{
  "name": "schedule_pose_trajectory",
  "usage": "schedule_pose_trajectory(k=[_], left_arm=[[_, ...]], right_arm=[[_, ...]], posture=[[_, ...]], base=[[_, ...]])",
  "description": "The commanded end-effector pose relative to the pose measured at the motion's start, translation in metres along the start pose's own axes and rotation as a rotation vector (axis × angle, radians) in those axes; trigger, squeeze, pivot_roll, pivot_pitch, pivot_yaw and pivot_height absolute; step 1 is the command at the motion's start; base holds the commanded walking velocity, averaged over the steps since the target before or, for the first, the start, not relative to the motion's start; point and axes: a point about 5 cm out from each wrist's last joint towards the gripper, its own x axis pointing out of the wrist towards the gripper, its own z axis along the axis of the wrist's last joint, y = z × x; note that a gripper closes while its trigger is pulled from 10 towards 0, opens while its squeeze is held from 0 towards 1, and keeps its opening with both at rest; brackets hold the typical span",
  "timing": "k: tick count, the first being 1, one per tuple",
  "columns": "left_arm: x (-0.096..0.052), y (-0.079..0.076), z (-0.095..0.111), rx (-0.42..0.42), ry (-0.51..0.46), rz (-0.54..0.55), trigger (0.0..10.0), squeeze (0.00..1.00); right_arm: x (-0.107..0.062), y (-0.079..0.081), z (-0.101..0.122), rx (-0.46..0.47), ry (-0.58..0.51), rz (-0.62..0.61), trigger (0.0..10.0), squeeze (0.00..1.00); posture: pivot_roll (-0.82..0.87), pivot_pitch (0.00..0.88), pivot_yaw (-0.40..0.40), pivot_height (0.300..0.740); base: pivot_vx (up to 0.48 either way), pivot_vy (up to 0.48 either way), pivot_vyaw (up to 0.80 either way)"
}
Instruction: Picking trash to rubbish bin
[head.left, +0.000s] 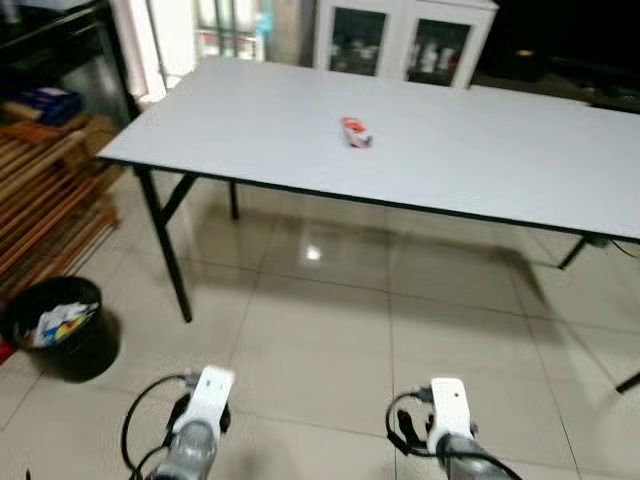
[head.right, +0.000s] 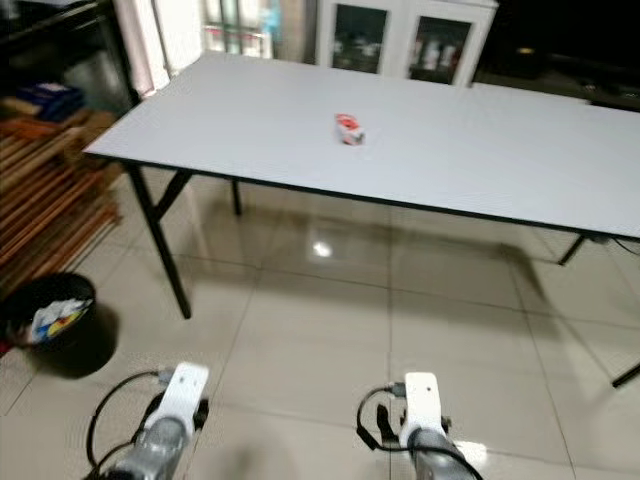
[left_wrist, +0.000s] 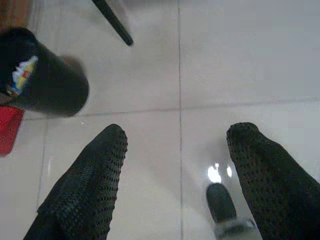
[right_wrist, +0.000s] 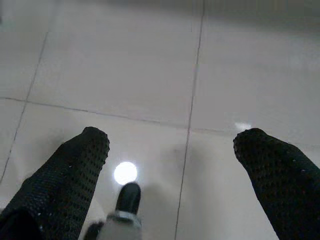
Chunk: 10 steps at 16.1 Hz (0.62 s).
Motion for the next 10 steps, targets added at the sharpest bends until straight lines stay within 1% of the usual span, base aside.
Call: schedule_pose_trajectory(k=[1, 2, 3, 4, 5, 6, 7, 8, 9, 10], left_arm=[[0.006, 0.010, 0.035, 0.012, -0.142, 0.036, 10.0, 0.00], [0.006, 0.012, 0.044, 0.017, -0.178, 0.045, 10.0, 0.00], [0.007, 0.019, 0.070, 0.002, -0.275, 0.070, 10.0, 0.00], [0.007, 0.021, 0.080, -0.006, -0.312, 0.078, 10.0, 0.00], [0.006, 0.026, 0.099, -0.027, -0.387, 0.096, 10.0, 0.00], [0.001, 0.034, 0.133, -0.070, -0.521, 0.110, 10.0, 0.00], [-0.006, 0.037, 0.157, -0.117, -0.626, 0.096, 10.0, 0.00], [-0.010, 0.038, 0.167, -0.122, -0.674, 0.093, 10.0, 0.00], [-0.019, 0.041, 0.190, -0.140, -0.767, 0.097, 10.0, 0.00], [-0.032, 0.047, 0.216, -0.162, -0.879, 0.106, 10.0, 0.00]], right_arm=[[0.004, -0.001, 0.032, 0.002, -0.136, 0.000, 10.0, 0.00], [0.005, -0.002, 0.042, 0.001, -0.176, 0.001, 10.0, 0.00], [0.005, -0.005, 0.072, -0.005, -0.298, -0.015, 10.0, 0.00], [0.005, -0.006, 0.083, -0.016, -0.346, -0.032, 10.0, 0.00], [0.002, -0.006, 0.110, -0.005, -0.460, -0.033, 10.0, 0.00], [-0.008, -0.003, 0.153, -0.002, -0.649, -0.022, 10.0, 0.00], [-0.015, -0.002, 0.178, -0.007, -0.749, -0.026, 10.0, 0.00], [-0.019, -0.001, 0.187, -0.005, -0.787, -0.030, 10.0, 0.00], [-0.029, 0.001, 0.208, 0.004, -0.877, -0.029, 10.0, 0.00], [-0.042, 0.003, 0.232, 0.016, -0.977, -0.032, 10.0, 0.00]], posture=[[-0.05, 0.000, -0.097, 0.740], [-0.05, 0.000, -0.097, 0.740], [-0.06, 0.000, -0.098, 0.740], [-0.06, 0.000, -0.097, 0.740], [-0.06, 0.000, -0.096, 0.740], [-0.06, 0.000, -0.095, 0.740], [-0.06, 0.000, -0.097, 0.740], [-0.06, 0.000, -0.097, 0.740], [-0.06, 0.000, -0.099, 0.740], [-0.06, 0.000, -0.100, 0.740]], base=[[0.000, 0.000, 0.00], [0.000, 0.000, 0.00], [0.000, 0.000, 0.00], [0.000, 0.000, 0.00], [0.000, 0.000, 0.00], [0.000, 0.000, 0.00], [0.000, 0.000, 0.00], [0.000, 0.000, 0.00], [0.000, 0.000, 0.00], [0.000, 0.000, 0.00]])
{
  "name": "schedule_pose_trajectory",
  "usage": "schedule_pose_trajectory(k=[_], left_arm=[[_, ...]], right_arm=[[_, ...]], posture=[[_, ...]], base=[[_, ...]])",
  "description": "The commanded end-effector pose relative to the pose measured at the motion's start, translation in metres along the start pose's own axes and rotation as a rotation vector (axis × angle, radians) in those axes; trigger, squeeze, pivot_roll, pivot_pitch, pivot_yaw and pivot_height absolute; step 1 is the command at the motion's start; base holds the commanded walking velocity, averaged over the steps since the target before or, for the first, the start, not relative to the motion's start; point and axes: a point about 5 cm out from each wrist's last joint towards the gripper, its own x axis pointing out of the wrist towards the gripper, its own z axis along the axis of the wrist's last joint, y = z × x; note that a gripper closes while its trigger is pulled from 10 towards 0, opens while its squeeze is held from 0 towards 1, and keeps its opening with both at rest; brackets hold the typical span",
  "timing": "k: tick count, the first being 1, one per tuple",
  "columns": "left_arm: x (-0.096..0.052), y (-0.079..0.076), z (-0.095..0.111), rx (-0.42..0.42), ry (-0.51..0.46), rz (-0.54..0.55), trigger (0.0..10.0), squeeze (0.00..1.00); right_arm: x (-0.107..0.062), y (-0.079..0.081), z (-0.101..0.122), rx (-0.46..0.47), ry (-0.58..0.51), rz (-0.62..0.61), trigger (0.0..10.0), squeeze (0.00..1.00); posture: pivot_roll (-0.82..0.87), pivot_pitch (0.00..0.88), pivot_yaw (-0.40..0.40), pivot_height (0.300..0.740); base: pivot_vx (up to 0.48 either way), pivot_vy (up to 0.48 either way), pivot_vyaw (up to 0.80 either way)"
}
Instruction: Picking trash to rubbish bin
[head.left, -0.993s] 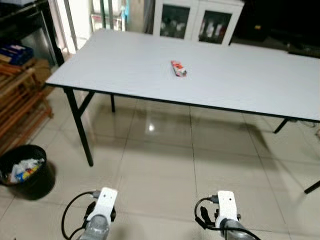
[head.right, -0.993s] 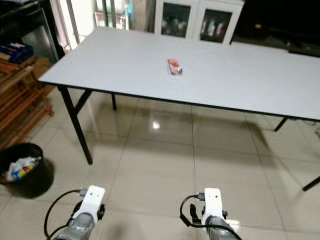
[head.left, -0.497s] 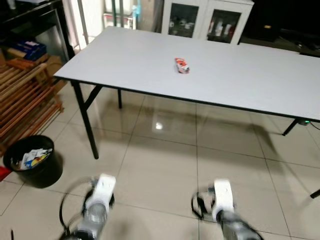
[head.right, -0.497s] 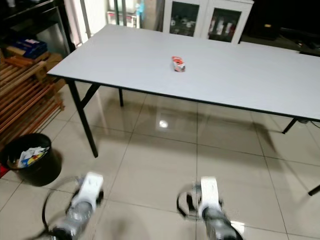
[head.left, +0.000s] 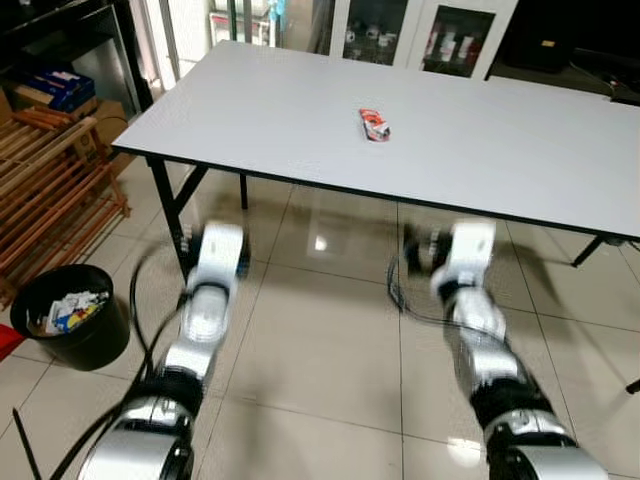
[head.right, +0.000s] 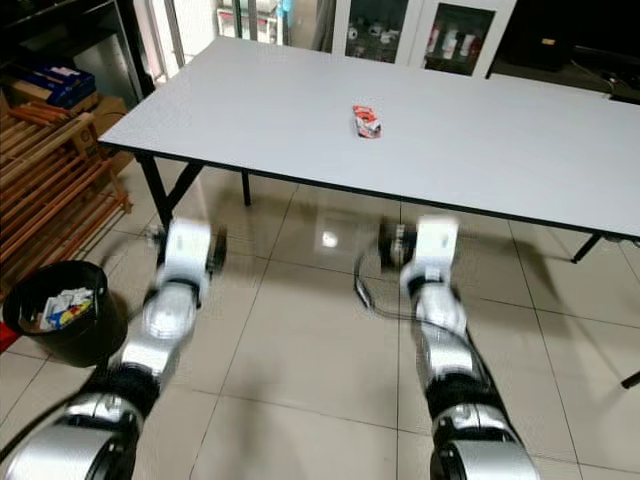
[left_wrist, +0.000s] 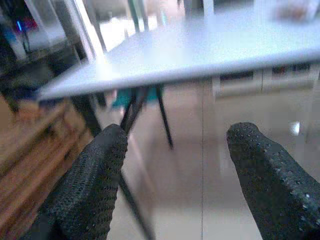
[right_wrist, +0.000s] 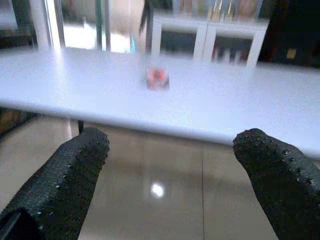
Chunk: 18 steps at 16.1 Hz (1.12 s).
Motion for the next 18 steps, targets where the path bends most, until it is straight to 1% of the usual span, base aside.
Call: schedule_pose_trajectory(k=[1, 2, 3, 4, 5, 7, 8, 10, 13, 14, 18], left_arm=[[0.009, -0.001, 0.024, -0.030, -0.089, -0.007, 10.0, 0.00], [0.015, -0.001, 0.047, -0.050, -0.170, -0.004, 10.0, 0.00], [0.017, -0.001, 0.056, -0.053, -0.197, -0.004, 10.0, 0.00], [0.020, -0.003, 0.070, -0.050, -0.240, -0.008, 10.0, 0.00], [0.021, -0.004, 0.076, -0.060, -0.256, -0.012, 10.0, 0.00], [0.023, -0.006, 0.081, -0.055, -0.257, -0.024, 10.0, 0.00], [0.025, -0.007, 0.085, -0.057, -0.256, -0.030, 10.0, 0.00], [0.026, -0.008, 0.089, -0.072, -0.257, -0.028, 10.0, 0.00], [0.025, -0.010, 0.089, -0.073, -0.243, -0.036, 10.0, 0.00], [0.025, -0.011, 0.088, -0.071, -0.234, -0.042, 10.0, 0.00], [0.027, -0.011, 0.095, -0.073, -0.240, -0.042, 10.0, 0.00]], right_arm=[[0.007, -0.004, 0.019, 0.019, -0.076, -0.035, 10.0, 0.00], [0.013, 0.000, 0.038, 0.028, -0.141, -0.042, 10.0, 0.00], [0.015, 0.001, 0.044, 0.024, -0.157, -0.044, 10.0, 0.00], [0.017, 0.007, 0.054, 0.032, -0.188, -0.036, 10.0, 0.00], [0.017, 0.010, 0.059, 0.031, -0.204, -0.032, 10.0, 0.00], [0.019, 0.015, 0.064, 0.064, -0.201, -0.019, 10.0, 0.00], [0.021, 0.017, 0.066, 0.063, -0.196, -0.006, 10.0, 0.00], [0.022, 0.013, 0.065, 0.085, -0.177, -0.031, 10.0, 0.00], [0.023, 0.019, 0.066, 0.082, -0.169, -0.024, 10.0, 0.00], [0.024, 0.023, 0.068, 0.088, -0.169, -0.016, 10.0, 0.00], [0.026, 0.028, 0.071, 0.088, -0.165, 0.010, 10.0, 0.00]], posture=[[-0.06, 0.000, -0.101, 0.740], [-0.06, 0.000, -0.100, 0.740], [-0.06, 0.000, -0.100, 0.740], [-0.05, 0.000, -0.101, 0.740], [-0.05, 0.000, -0.101, 0.740], [-0.06, 0.000, -0.098, 0.740], [-0.06, 0.000, -0.101, 0.740], [-0.05, 0.000, -0.108, 0.740], [-0.06, 0.000, -0.100, 0.740], [-0.06, 0.000, -0.098, 0.740], [-0.06, 0.012, -0.100, 0.740]], base=[[0.000, 0.000, 0.00], [0.000, 0.000, 0.00], [0.000, 0.000, 0.00], [0.270, 0.000, 0.00], [0.315, 0.000, 0.00], [0.480, 0.000, 0.00], [0.480, 0.000, -0.41], [0.480, 0.000, -0.80], [0.480, 0.000, 0.00], [0.480, 0.000, 0.00], [0.480, 0.000, 0.00]])
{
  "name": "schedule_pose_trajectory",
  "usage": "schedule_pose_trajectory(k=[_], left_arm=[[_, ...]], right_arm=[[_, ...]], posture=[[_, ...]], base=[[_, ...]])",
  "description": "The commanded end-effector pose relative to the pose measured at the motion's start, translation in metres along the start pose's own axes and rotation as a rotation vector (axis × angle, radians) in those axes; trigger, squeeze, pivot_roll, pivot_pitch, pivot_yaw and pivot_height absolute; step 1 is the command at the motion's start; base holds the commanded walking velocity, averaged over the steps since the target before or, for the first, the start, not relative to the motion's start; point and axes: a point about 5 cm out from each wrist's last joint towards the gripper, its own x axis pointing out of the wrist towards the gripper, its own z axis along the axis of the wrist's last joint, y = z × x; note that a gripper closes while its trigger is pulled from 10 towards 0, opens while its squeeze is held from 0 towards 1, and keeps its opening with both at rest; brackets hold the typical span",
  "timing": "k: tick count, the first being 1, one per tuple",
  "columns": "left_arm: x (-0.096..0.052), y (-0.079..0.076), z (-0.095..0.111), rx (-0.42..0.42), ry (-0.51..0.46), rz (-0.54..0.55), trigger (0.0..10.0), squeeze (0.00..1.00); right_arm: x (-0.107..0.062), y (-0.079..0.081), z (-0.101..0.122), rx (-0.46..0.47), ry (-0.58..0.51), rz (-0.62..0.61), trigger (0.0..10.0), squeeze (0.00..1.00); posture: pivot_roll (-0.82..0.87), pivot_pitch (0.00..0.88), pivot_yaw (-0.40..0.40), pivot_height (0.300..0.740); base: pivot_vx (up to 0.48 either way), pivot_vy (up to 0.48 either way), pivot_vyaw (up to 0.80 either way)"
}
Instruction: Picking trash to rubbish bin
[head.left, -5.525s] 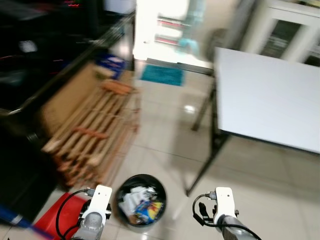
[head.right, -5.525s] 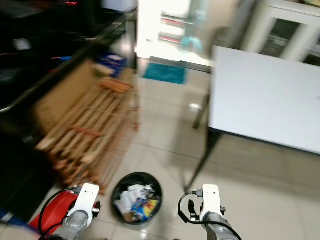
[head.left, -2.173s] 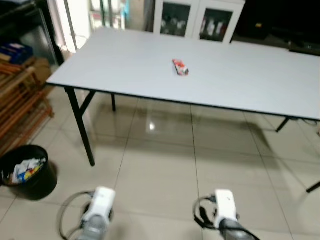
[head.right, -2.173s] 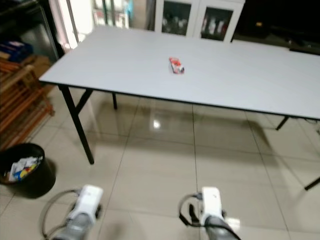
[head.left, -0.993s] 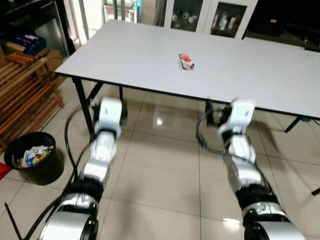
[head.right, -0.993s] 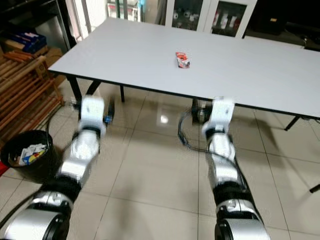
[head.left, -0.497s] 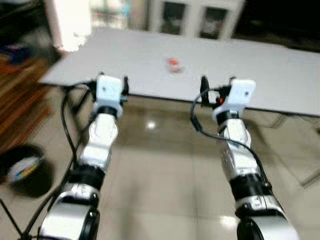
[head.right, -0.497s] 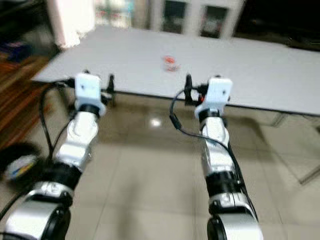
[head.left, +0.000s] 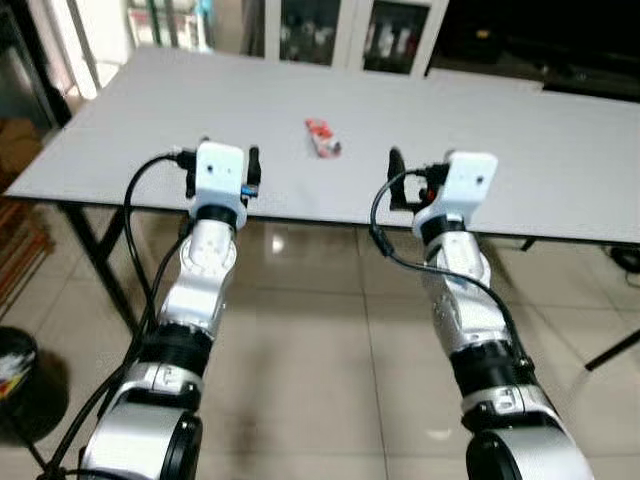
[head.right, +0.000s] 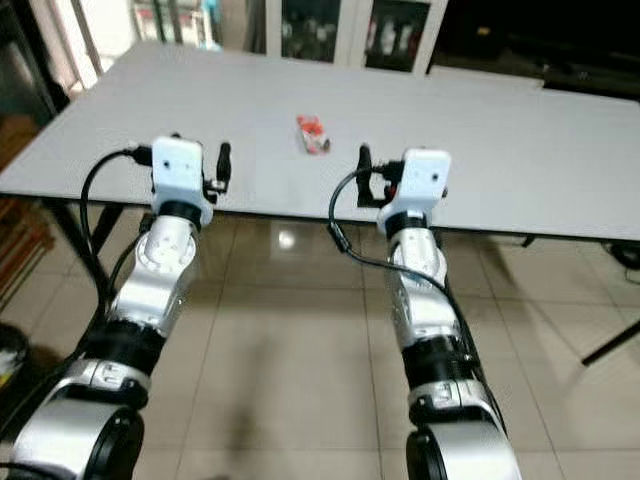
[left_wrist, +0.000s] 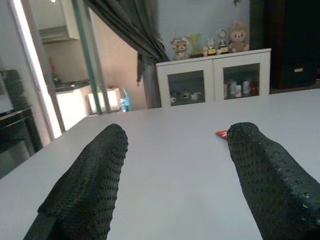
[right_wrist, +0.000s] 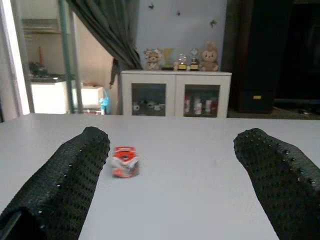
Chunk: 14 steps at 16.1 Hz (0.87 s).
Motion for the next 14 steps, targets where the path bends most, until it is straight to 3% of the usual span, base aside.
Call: schedule_pose_trajectory(k=[1, 14], left_arm=[[0.0039, -0.0124, 0.0117, -0.013, -0.030, -0.035, 10.0, 0.00], [0.0040, -0.0147, 0.0116, -0.005, -0.011, -0.051, 10.0, 0.00]], right_arm=[[0.0014, -0.0108, 0.0062, 0.000, -0.015, -0.027, 10.0, 0.00], [0.0007, -0.0011, 0.0055, 0.012, -0.001, 0.008, 10.0, 0.00]], posture=[[-0.06, 0.016, -0.101, 0.740], [-0.06, 0.033, -0.100, 0.740]], base=[[0.480, 0.000, 0.00], [0.480, 0.000, 0.00]])
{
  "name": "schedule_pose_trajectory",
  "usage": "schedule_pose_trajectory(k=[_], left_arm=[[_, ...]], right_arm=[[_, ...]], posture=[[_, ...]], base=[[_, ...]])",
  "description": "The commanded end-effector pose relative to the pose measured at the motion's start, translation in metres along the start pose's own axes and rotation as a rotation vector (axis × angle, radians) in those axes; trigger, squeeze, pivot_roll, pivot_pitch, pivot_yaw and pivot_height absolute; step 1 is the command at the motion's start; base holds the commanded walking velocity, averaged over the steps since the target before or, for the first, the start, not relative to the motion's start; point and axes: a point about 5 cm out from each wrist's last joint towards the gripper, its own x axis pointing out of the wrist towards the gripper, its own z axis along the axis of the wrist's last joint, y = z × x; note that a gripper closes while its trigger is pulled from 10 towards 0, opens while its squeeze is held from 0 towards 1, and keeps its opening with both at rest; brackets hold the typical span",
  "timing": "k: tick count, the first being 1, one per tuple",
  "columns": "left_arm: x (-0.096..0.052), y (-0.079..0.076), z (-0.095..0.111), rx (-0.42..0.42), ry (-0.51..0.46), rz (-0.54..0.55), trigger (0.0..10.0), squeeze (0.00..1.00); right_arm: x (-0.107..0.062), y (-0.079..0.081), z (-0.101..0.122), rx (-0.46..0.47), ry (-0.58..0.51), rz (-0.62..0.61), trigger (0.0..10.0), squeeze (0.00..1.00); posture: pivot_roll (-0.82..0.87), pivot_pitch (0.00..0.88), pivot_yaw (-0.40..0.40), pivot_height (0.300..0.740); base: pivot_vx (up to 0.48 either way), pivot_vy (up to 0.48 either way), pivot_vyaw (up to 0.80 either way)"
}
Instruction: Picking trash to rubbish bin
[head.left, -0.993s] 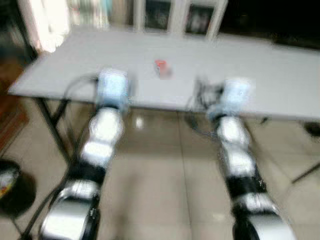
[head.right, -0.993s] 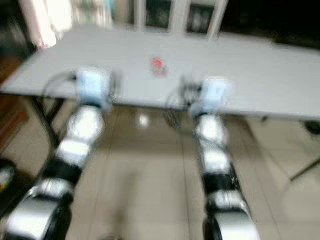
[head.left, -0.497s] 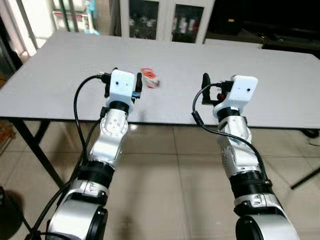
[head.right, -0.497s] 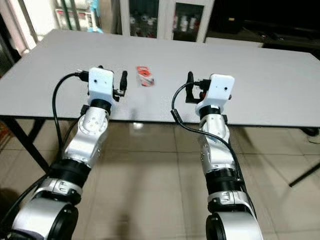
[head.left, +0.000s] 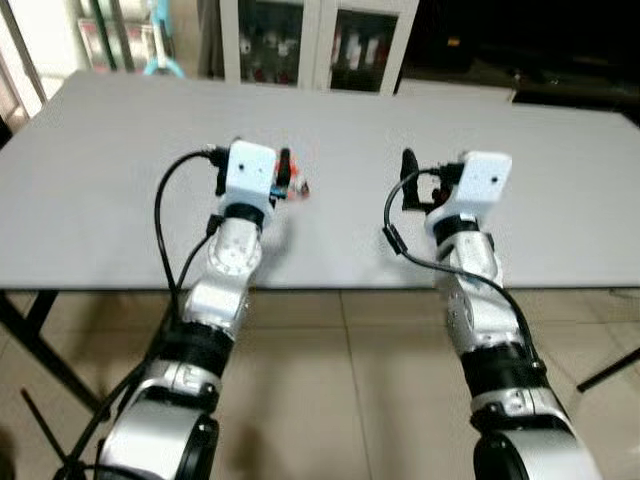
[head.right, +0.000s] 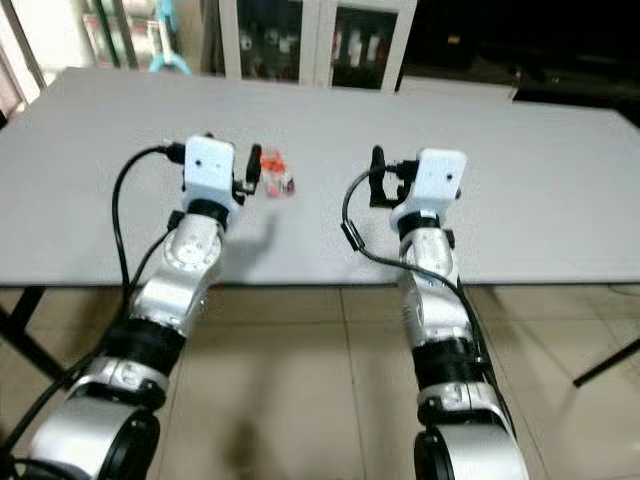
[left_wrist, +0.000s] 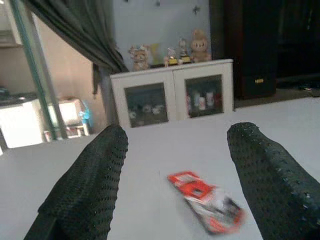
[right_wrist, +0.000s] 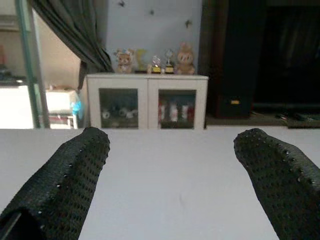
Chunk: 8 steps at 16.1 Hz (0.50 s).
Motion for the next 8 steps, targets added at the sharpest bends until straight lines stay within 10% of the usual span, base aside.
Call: schedule_pose_trajectory(k=[1, 8], left_arm=[[0.0012, 0.0070, 0.0018, 0.010, -0.003, 0.012, 10.0, 0.00], [0.0012, 0.0064, 0.0026, 0.012, -0.003, 0.009, 10.0, 0.00]], right_arm=[[0.0013, 0.0064, 0.0032, 0.018, -0.008, 0.014, 10.0, 0.00], [0.0014, 0.0073, 0.0027, 0.024, -0.004, 0.019, 10.0, 0.00]], posture=[[-0.06, 0.033, -0.099, 0.740], [-0.06, 0.035, -0.100, 0.740]], base=[[0.480, 0.000, 0.00], [0.480, 0.000, 0.00]])
